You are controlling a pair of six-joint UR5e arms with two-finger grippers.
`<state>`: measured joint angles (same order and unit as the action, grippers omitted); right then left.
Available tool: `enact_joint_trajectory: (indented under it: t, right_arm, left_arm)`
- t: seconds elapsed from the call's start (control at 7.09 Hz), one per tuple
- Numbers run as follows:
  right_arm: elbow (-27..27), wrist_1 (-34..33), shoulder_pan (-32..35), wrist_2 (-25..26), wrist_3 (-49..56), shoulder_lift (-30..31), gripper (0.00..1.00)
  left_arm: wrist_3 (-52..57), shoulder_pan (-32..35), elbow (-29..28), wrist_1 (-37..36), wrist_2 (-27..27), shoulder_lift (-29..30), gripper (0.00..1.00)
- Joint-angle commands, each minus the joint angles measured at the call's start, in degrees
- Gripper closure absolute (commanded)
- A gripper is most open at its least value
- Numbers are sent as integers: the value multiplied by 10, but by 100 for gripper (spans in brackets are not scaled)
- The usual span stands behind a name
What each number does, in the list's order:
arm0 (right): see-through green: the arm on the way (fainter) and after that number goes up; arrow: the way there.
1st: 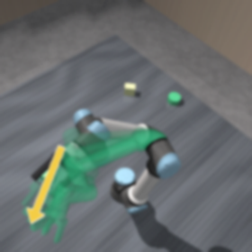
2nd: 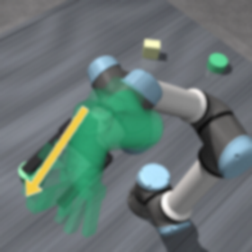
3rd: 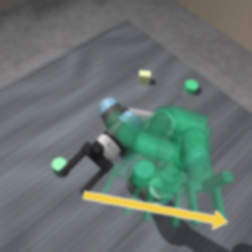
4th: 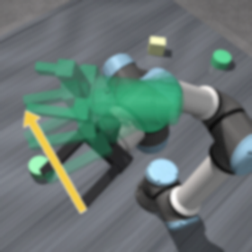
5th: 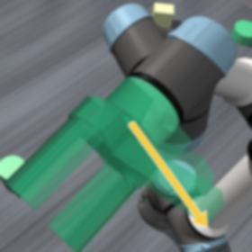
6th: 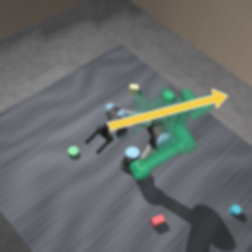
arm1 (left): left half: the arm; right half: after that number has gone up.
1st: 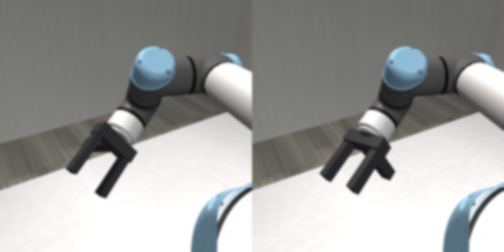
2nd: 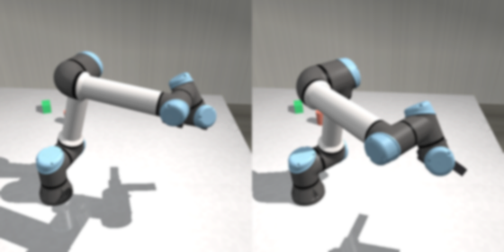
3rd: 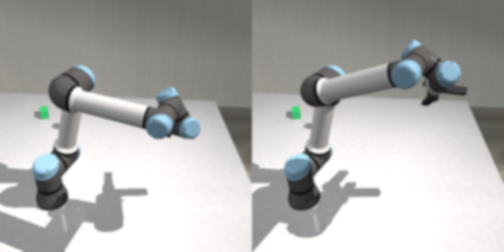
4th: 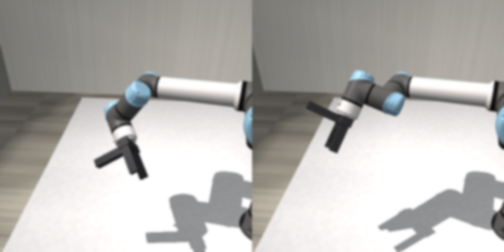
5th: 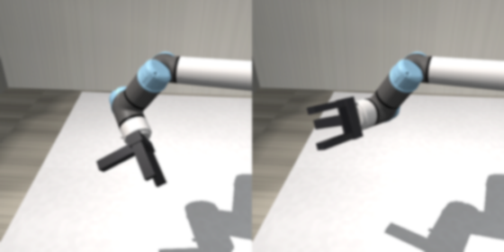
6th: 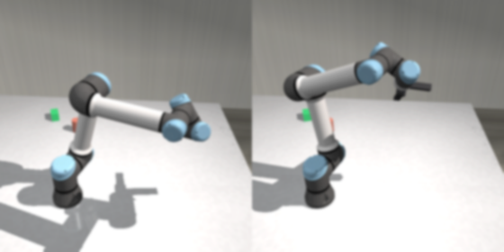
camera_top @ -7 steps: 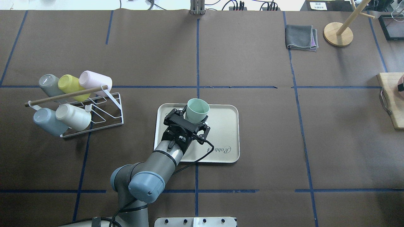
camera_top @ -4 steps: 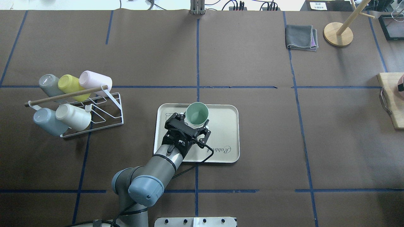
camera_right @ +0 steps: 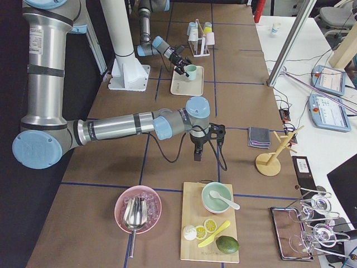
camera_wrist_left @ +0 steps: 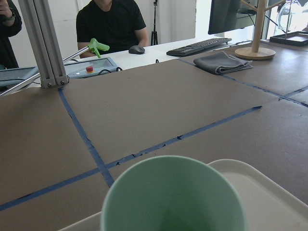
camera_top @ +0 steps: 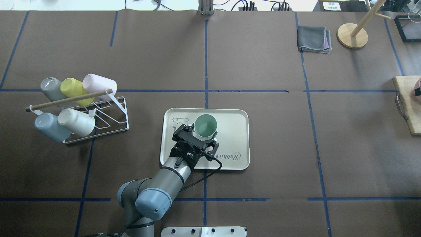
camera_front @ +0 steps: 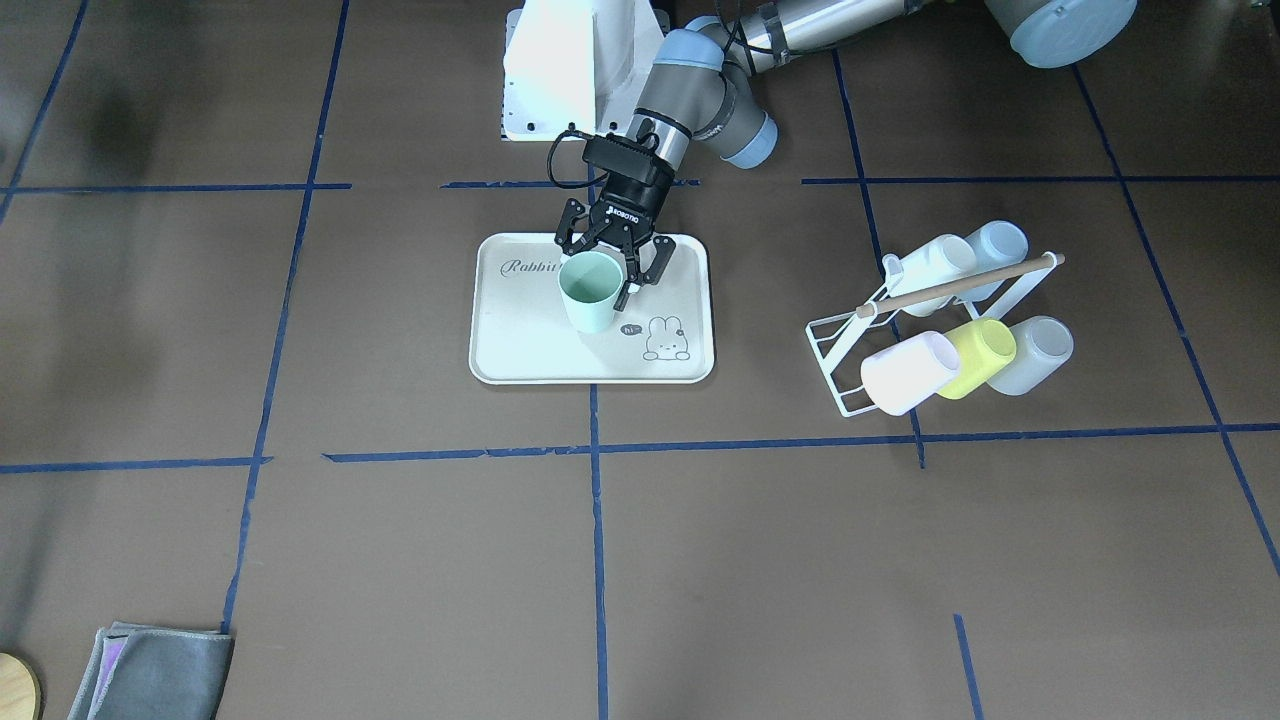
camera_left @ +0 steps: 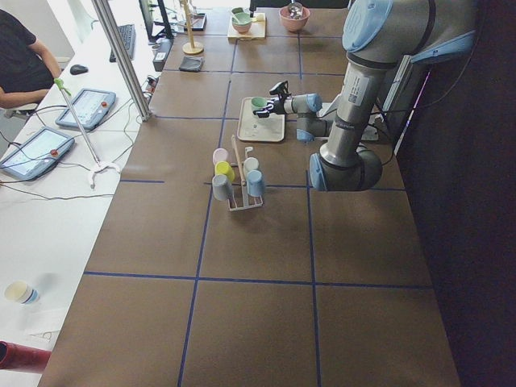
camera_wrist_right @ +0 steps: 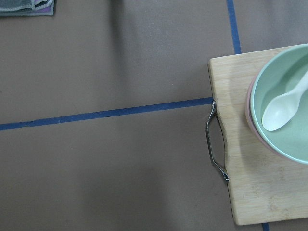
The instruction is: Pick up and place green cup on tray
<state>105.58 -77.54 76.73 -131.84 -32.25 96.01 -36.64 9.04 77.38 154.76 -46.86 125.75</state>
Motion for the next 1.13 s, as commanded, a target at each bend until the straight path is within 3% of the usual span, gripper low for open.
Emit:
enact_joint_trajectory:
  t: [0.0,0.56,0.7,0.99]
  right_arm:
    - [-1,-1,0,0,1,0,0]
    - [-1,-1,0,1,0,-1,0]
    - [-1,-2,0,1,0,-1,0]
    - [-1,-2,0,0,0,-4,0]
  left_arm:
    - [0,-6,-3,0,-2,0,20]
    - [3,-7,-1,0,-5,-1,1]
    - [5,-6,7,1,-6,-2,0]
    - [41,-4,94,-13,-7,-24,0]
